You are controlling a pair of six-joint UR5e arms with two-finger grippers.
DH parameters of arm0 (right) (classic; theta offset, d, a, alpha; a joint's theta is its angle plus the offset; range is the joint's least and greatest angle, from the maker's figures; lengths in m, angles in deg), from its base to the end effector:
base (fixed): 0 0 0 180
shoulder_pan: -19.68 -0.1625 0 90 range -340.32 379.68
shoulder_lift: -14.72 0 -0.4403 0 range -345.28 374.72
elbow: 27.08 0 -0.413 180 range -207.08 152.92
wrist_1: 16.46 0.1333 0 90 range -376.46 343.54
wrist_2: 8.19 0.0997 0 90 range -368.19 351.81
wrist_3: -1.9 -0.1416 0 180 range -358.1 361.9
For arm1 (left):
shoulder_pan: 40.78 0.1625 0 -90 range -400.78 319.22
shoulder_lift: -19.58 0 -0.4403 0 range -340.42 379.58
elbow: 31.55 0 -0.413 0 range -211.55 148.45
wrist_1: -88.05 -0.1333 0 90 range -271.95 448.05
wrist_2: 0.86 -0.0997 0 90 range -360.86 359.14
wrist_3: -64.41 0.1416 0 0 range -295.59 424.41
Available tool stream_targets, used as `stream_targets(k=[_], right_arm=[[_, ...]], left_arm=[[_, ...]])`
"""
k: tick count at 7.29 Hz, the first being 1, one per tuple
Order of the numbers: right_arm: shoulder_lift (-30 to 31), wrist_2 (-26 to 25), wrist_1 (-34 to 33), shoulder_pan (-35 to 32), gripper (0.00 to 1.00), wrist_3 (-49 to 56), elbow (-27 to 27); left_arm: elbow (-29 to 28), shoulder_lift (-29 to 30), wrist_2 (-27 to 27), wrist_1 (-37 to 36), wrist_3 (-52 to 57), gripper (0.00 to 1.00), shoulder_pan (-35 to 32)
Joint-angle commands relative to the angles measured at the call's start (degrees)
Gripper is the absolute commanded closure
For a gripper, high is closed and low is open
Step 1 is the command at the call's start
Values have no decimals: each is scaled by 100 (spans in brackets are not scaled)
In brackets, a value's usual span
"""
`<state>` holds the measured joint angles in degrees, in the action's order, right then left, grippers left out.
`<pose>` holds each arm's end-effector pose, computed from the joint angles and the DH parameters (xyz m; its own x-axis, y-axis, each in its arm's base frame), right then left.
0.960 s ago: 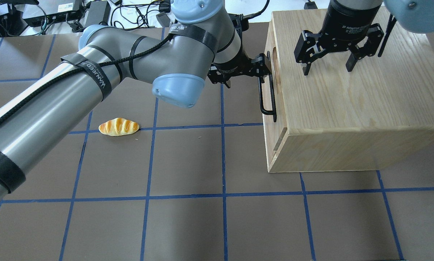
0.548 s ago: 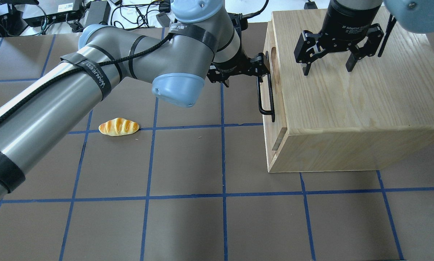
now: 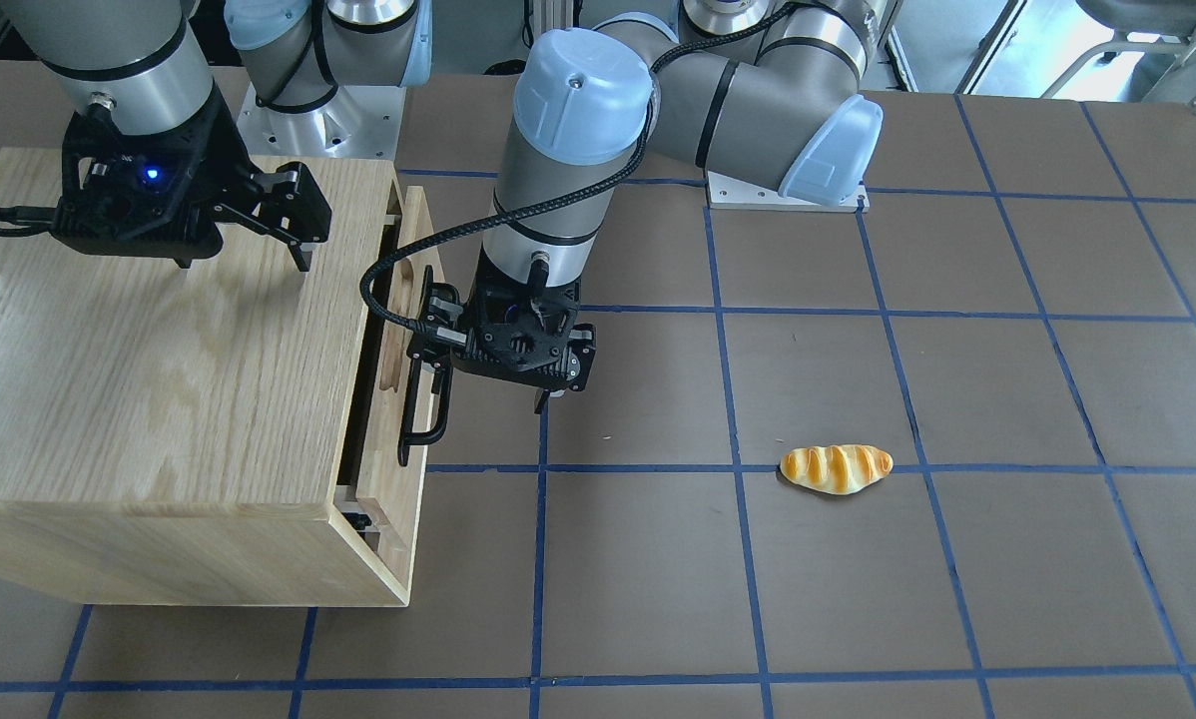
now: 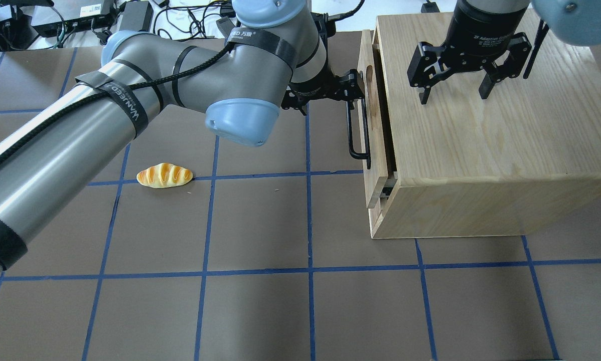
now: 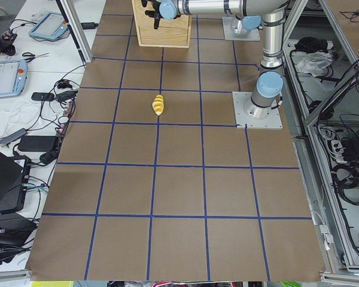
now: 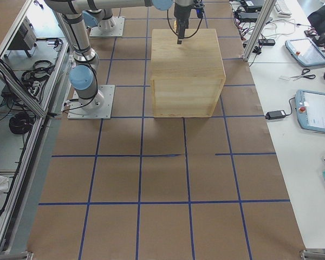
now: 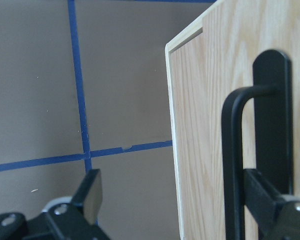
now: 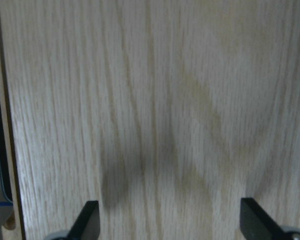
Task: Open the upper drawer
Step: 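Pull the handle with the left gripper, sliding the drawer outward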
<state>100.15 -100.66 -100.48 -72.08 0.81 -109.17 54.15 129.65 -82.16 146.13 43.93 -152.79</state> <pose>0.1437 -0.5363 0.4796 -0.9989 -0.0137 0.0439 -0.0117 0.9989 0.0452 -0.3995 -0.5755 0.3571 -0.9697 0.0720 0.2334 0.0221 0.9775 -0.2097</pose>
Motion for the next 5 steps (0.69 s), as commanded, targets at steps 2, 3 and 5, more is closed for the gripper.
stream_targets(k=[2,3,5], right_arm=[[0,0,0,0,0,-5,0],[0,0,0,0,0,-5,-9],[0,0,0,0,0,-5,0]], left_arm=[[35,-73,-70,62,53,0,240],[44,-91,-70,71,53,0,241],[26,-126,-79,211,123,0,258]])
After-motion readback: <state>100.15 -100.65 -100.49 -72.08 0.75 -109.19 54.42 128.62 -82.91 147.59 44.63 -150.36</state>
